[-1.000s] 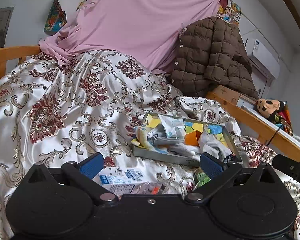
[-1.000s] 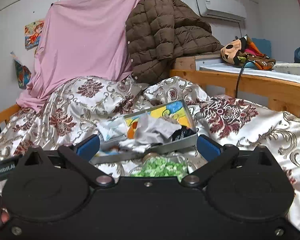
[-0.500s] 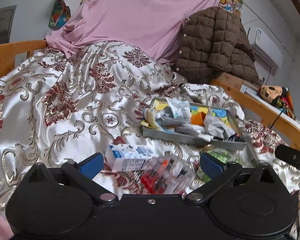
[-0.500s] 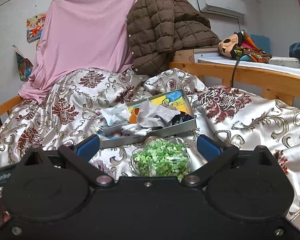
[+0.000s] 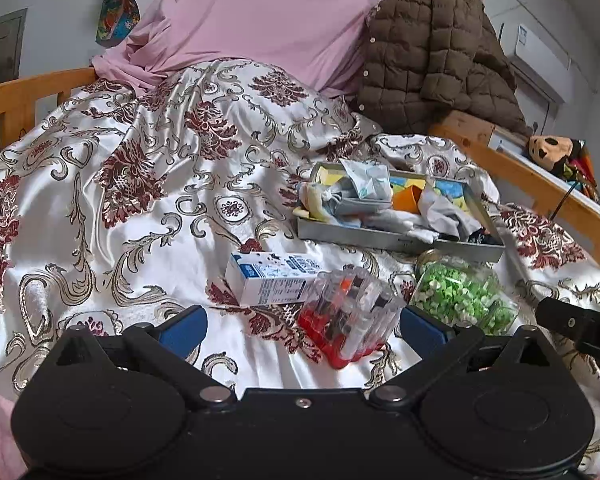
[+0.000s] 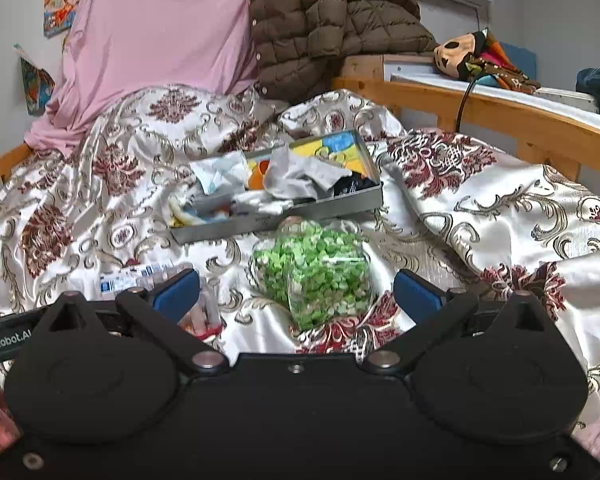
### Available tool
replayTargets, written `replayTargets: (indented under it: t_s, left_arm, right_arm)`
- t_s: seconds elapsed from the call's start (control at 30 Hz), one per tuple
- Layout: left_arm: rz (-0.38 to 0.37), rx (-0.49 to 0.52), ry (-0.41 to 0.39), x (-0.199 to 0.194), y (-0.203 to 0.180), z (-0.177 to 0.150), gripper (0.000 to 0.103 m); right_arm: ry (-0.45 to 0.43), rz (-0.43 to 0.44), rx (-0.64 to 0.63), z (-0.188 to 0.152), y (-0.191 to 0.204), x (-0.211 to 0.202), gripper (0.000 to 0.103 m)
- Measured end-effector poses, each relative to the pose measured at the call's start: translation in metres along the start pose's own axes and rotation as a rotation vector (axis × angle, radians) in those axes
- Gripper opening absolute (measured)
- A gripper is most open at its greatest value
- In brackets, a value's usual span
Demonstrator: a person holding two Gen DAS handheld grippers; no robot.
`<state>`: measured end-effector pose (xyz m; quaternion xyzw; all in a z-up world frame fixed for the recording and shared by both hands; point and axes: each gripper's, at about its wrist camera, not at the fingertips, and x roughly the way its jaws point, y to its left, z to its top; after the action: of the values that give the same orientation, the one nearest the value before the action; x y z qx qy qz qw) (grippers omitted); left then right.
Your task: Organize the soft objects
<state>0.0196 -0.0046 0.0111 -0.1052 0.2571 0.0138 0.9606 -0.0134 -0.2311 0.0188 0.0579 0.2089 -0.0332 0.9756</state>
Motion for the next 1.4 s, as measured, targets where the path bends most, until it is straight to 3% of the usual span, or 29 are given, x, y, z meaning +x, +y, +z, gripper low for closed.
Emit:
replayTargets:
  t_s: [1.4]
  left_arm:
    - [0.014,0.003,0.015,0.001,0.001,-0.004,0.102]
  right_arm:
    - [0.054,0.001,-0.011,-0.004,-0.005,0.014,0.102]
